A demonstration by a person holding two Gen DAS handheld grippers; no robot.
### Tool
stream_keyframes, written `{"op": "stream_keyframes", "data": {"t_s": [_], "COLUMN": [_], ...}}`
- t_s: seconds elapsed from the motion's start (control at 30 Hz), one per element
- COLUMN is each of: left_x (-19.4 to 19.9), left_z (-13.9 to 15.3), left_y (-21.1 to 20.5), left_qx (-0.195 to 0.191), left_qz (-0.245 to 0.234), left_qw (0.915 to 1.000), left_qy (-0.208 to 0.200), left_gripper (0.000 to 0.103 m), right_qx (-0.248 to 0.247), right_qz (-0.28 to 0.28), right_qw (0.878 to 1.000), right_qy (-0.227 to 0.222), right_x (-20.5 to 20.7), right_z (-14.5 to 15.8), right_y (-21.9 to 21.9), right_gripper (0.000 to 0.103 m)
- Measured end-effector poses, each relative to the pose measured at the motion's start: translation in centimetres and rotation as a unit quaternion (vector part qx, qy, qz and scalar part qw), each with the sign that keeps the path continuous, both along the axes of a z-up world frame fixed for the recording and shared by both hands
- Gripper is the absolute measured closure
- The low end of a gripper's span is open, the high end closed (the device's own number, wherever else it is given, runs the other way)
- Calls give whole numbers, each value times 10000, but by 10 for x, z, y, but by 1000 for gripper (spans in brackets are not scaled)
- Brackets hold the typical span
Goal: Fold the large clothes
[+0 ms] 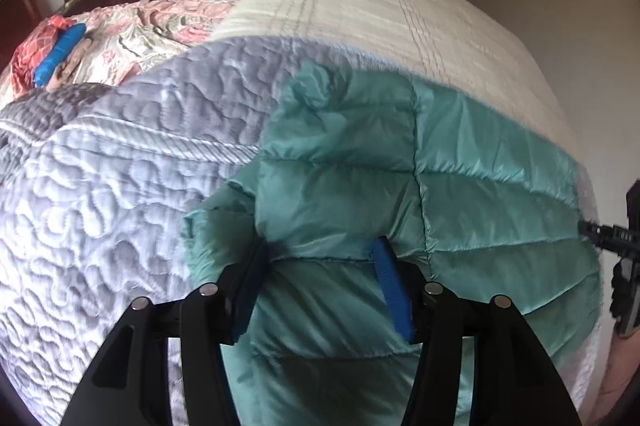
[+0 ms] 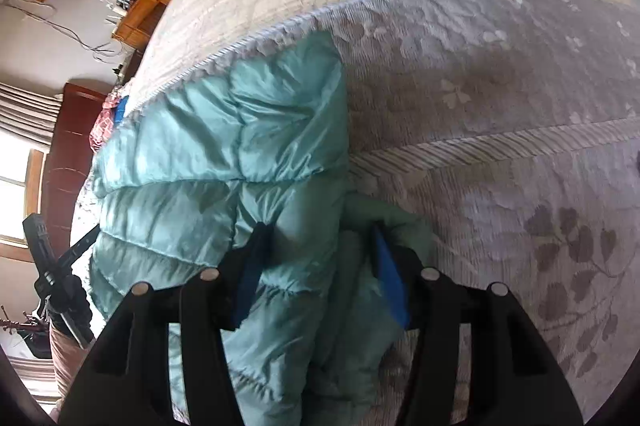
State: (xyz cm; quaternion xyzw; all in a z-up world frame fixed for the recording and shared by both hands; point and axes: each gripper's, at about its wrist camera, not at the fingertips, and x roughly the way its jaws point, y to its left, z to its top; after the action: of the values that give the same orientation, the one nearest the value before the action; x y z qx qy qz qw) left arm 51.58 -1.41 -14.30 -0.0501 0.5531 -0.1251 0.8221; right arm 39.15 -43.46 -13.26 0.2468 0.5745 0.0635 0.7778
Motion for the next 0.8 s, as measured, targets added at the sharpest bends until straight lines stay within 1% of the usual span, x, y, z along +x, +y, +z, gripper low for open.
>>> {"op": "stream_keyframes", "data": {"t_s": [0.03, 0.07, 0.1, 0.17, 0.23, 0.33, 0.4, 0.47, 0.53, 0.63, 0.7, 0.73, 0.77, 0.8], "left_x": [-2, -5, -9, -15, -20, -25, -26, -27, -24, -20, -17, -17, -17, -15], "left_z": [5, 11, 16, 17, 10, -4, -14, -24, -35, -48, -55, -58, -59, -60], "left_y": [5, 10, 19, 33, 48, 59, 60, 58, 55, 51, 46, 45, 42, 38], "left_qx": [-17, -46, -128, -288, -485, -846, -1100, -1259, -1448, -1794, -1991, -2043, -2060, -2064], "left_qz": [36, 64, 101, 162, 237, 311, 328, 281, 261, 268, 308, 307, 294, 282], "left_qw": [10000, 9999, 9997, 9994, 9985, 9956, 9926, 9904, 9873, 9804, 9757, 9744, 9741, 9741], "left_qy": [-59, -118, -177, -141, 35, 273, 404, 506, 607, 766, 860, 882, 884, 879], "left_gripper": [45, 37, 31, 28, 27, 27, 24, 22, 20, 17, 16, 16, 18, 25], "right_qx": [105, 195, 239, 439, 674, 991, 1211, 1531, 1613, 1778, 1750, 1731, 1762, 1849], "right_qz": [-16, -50, -71, -52, -53, -62, -88, -82, -107, -159, -143, -116, -91, -71], "right_qw": [9999, 9996, 9993, 9986, 9975, 9950, 9926, 9882, 9867, 9839, 9845, 9848, 9843, 9827], "right_qy": [-111, -221, -274, -303, -224, -91, -14, 75, 154, 129, 55, 19, 13, 19], "right_x": [-7, -16, -21, -35, -42, -50, -50, -46, -42, -37, -35, -33, -33, -35], "right_z": [7, 14, 17, 18, 11, -7, -19, -33, -43, -54, -56, -55, -55, -58], "right_y": [-4, -10, -14, -22, -26, -28, -28, -25, -23, -19, -15, -12, -10, -11], "right_gripper": [39, 29, 26, 23, 18, 17, 16, 16, 16, 17, 20, 25, 33, 38]}}
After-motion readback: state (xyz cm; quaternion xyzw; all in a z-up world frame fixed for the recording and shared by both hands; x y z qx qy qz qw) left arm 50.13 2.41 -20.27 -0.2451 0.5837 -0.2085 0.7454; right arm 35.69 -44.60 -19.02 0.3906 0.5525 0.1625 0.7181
